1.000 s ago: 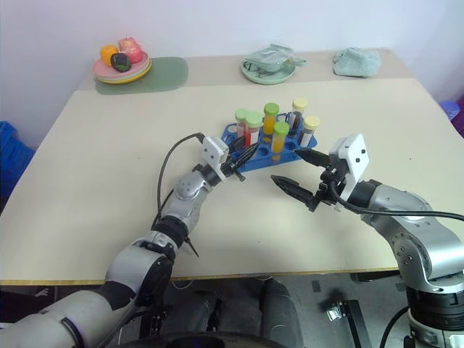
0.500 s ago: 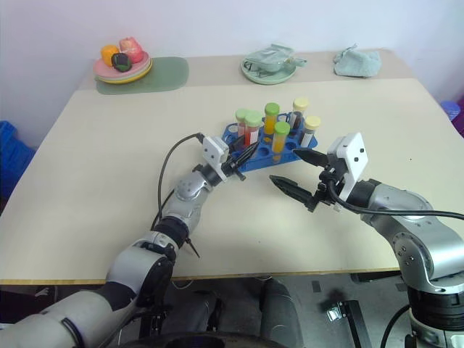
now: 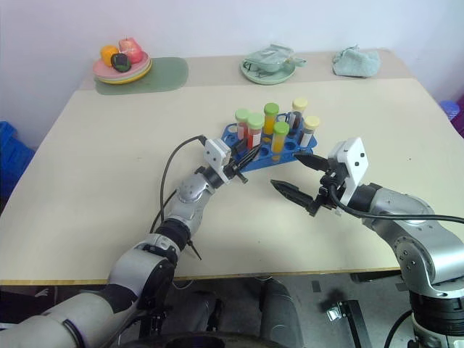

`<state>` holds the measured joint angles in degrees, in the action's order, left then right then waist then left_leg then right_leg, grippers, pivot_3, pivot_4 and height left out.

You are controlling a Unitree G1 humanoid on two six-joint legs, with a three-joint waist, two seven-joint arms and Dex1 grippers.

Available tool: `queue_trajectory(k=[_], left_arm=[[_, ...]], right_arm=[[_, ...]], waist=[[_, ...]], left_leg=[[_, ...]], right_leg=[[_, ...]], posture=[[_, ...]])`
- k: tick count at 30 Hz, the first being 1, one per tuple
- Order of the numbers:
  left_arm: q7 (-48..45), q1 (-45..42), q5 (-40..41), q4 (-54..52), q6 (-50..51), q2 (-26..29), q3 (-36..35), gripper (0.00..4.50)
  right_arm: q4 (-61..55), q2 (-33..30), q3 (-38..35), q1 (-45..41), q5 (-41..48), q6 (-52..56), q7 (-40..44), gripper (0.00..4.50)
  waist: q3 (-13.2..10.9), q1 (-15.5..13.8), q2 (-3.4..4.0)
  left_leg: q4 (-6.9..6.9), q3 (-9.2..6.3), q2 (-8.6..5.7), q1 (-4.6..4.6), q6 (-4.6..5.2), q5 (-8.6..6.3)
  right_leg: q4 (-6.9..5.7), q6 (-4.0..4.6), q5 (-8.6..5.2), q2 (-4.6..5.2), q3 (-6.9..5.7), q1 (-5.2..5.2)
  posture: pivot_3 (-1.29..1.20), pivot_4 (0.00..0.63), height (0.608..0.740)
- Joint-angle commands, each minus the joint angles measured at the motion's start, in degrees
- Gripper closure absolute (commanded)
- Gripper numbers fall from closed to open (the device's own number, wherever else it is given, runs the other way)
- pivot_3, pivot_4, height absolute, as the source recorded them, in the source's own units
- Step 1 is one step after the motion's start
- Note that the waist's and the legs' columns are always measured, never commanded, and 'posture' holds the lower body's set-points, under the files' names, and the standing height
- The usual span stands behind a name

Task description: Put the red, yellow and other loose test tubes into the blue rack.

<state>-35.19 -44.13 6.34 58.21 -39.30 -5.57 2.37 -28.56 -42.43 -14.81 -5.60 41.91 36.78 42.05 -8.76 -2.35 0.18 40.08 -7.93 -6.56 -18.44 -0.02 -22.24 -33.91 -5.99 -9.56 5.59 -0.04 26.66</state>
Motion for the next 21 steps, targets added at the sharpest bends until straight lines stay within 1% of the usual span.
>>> queue_trajectory(k=[1, 4, 13, 21], left_arm=[[0.6, -0.1, -0.2, -1.6, -0.7, 0.2, -0.5, 3.73], [0.4, 0.2, -0.3, -1.4, -0.8, 0.2, -0.5, 3.73], [0.7, -2.6, 0.1, 1.7, 0.0, 0.5, -2.0, 3.73], [0.8, -0.7, -2.0, 0.9, -1.8, 0.3, -0.5, 3.73]], right_arm=[[-0.9, -0.5, -2.1, 0.0, 0.3, -1.5, 0.8, 0.0], [-0.4, -0.6, -2.1, -0.2, 0.1, -1.8, 1.0, 0.0], [0.9, -1.1, -2.0, -0.7, -0.4, -2.2, 1.8, 0.0], [0.5, -1.0, -2.1, -0.3, -0.4, -2.2, 1.9, 0.0]], waist=[[0.0, 0.0, 0.0], [0.0, 0.0, 0.0], [0.0, 0.0, 0.0], [0.0, -0.1, 0.0]], left_leg=[[0.0, 0.0, 0.0, 0.0, 0.0, 0.0], [0.0, 0.0, 0.0, 0.0, 0.0, 0.0], [0.0, 0.0, 0.0, 0.0, 0.0, 0.0], [0.01, 0.0, 0.0, 0.01, 0.0, 0.0]], right_leg=[[0.0, 0.0, 0.0, 0.0, 0.0, 0.0], [0.0, 0.0, 0.0, 0.0, 0.0, 0.0], [0.0, 0.0, 0.0, 0.0, 0.0, -0.02], [0.0, 0.0, 0.0, 0.0, 0.0, -0.03]], posture=[[0.0, 0.15, 0.74], [0.0, 0.15, 0.74], [0.0, 0.15, 0.74], [0.0, 0.15, 0.74]])
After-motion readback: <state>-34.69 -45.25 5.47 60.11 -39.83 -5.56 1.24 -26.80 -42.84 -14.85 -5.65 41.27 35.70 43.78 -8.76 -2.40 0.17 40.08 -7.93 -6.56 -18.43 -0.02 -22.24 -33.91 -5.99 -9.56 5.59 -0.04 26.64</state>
